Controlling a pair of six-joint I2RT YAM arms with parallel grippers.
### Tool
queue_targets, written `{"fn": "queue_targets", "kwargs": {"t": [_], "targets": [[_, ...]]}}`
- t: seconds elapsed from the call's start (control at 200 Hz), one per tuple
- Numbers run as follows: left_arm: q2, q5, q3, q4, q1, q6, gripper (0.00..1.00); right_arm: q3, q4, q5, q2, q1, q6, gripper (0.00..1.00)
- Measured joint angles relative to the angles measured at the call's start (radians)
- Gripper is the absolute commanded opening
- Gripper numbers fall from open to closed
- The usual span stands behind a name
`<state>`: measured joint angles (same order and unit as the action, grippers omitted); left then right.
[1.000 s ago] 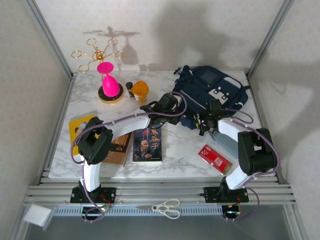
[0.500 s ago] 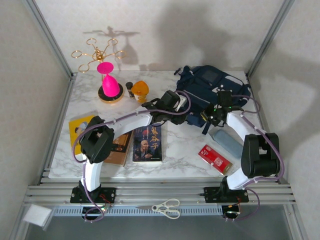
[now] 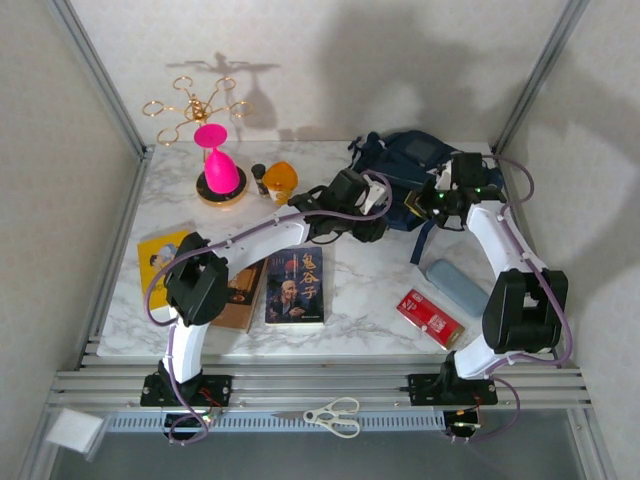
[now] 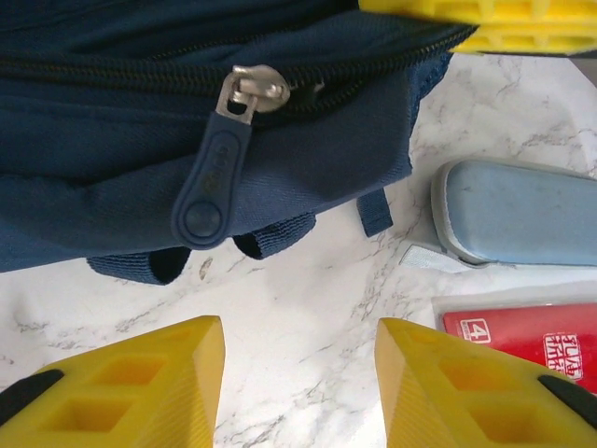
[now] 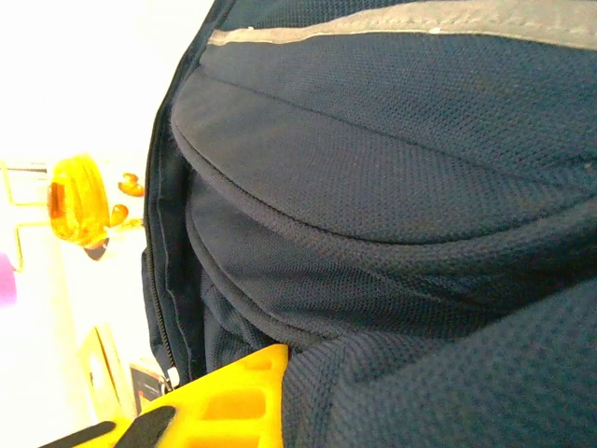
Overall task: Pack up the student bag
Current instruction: Unzip the student bag at the top-right of the table.
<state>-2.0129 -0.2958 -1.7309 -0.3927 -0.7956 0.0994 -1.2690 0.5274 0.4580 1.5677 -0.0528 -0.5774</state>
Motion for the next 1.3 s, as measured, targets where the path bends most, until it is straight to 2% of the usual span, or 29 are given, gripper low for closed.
{"fn": "queue_targets", "kwargs": {"t": [0.21,0.381,0.561,0.731,0.846,1.297], "targets": [[0.001,0.008,-0.012,-0.076,0.007,-0.010,0.52,-0.001,0.018,0.008,0.002,0.003,0.055,0.00],[-0.040,0.012,-0.156,-0.143,0.021,-0.014,0.51,-0.003,0.027,0.014,0.002,0.004,0.082,0.00],[-0.047,-0.005,-0.217,-0.157,0.027,-0.017,0.52,-0.015,0.043,0.015,0.002,0.005,0.099,0.00],[-0.136,-0.006,-0.369,-0.224,0.028,-0.018,0.52,-0.028,0.047,0.020,0.002,0.006,0.100,0.00],[-0.176,-0.008,-0.404,-0.257,0.030,-0.022,0.52,-0.029,0.046,0.027,0.003,0.006,0.100,0.00],[-0.245,-0.010,-0.461,-0.298,0.032,-0.024,0.41,-0.029,0.046,0.038,0.009,0.008,0.098,0.00]]}}
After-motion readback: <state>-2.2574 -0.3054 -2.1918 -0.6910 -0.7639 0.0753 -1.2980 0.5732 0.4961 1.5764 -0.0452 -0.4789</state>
